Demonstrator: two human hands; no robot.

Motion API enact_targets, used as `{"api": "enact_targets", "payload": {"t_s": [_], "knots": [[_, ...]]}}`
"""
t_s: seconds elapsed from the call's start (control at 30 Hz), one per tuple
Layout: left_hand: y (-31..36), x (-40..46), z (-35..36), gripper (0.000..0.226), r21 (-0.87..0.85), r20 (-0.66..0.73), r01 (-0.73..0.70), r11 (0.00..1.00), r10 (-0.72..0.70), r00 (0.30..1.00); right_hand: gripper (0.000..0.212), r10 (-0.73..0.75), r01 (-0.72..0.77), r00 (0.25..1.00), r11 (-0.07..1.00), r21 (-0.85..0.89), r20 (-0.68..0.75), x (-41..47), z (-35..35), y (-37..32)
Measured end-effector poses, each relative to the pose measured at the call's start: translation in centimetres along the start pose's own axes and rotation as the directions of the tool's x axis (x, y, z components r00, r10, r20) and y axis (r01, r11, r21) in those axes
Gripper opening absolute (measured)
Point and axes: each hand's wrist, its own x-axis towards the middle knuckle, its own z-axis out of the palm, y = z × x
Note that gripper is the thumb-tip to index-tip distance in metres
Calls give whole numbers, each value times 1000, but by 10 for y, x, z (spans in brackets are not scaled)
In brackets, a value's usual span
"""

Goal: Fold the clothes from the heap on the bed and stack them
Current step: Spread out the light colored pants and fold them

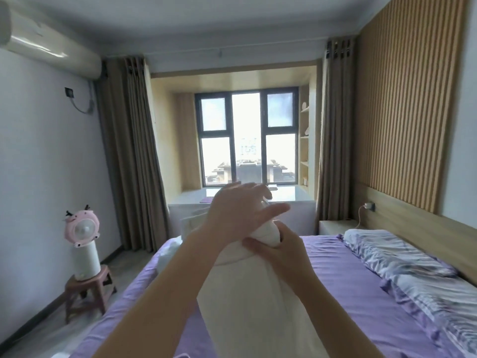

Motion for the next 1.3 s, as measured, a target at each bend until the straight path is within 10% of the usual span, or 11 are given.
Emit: {"api": "enact_targets", "payload": {"t_s": [0.3,0.43,0.53,0.7,1.13,1.3], "knots": [[-31,-90,56,59,-244,-160,282,928,-325,932,52,219,-207,823,975,-83,524,-88,4,98],[-65,-129,61,55,54,134,446,893,-449,883,39,239,-136,807,965,-225,540,-113,21,132],[-82,-154,66,37,123,343,115,986,-151,927,40,155,-10,786,971,-238,598,-112,39,131],[-59,-186,101,64,-63,796,114,991,-19,604,36,151,33,737,966,-258,659,-105,53,128],[-74,-195,117,42,54,624,43,998,-67,778,24,349,-275,762,937,-216,546,-155,5,193],[-87,-203,115,39,70,627,136,988,-149,765,21,358,-331,888,933,-137,290,-173,1,214]]}}
